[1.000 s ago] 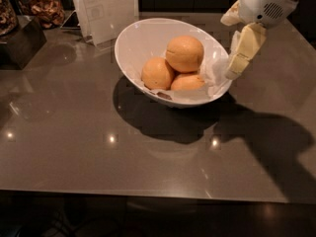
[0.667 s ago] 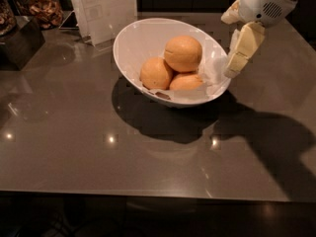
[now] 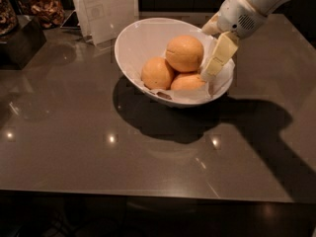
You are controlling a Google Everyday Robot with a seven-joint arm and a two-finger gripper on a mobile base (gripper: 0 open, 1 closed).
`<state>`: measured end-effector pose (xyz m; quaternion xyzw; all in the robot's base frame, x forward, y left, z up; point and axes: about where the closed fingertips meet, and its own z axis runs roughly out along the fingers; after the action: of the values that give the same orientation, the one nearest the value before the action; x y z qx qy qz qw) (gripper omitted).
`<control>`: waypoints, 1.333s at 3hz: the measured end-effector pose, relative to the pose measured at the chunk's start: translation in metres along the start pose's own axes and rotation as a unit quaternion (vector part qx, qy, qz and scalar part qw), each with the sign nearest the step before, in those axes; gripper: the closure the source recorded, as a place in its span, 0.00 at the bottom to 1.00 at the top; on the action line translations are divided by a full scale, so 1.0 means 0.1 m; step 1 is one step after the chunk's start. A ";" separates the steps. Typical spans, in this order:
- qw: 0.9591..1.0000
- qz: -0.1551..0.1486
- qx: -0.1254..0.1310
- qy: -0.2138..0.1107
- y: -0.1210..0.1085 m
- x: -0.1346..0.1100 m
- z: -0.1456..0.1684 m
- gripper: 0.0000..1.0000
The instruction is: Pick orange from white bowl
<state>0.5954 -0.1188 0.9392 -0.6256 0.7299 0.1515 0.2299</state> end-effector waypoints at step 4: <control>0.998 0.027 -0.053 -0.033 -0.17 -0.24 0.47 0.19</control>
Offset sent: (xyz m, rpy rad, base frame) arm 0.0238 0.0409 -0.0231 0.0859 0.1290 0.0277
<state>0.6215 -0.0776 0.9130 -0.6121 0.7294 0.2162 0.2160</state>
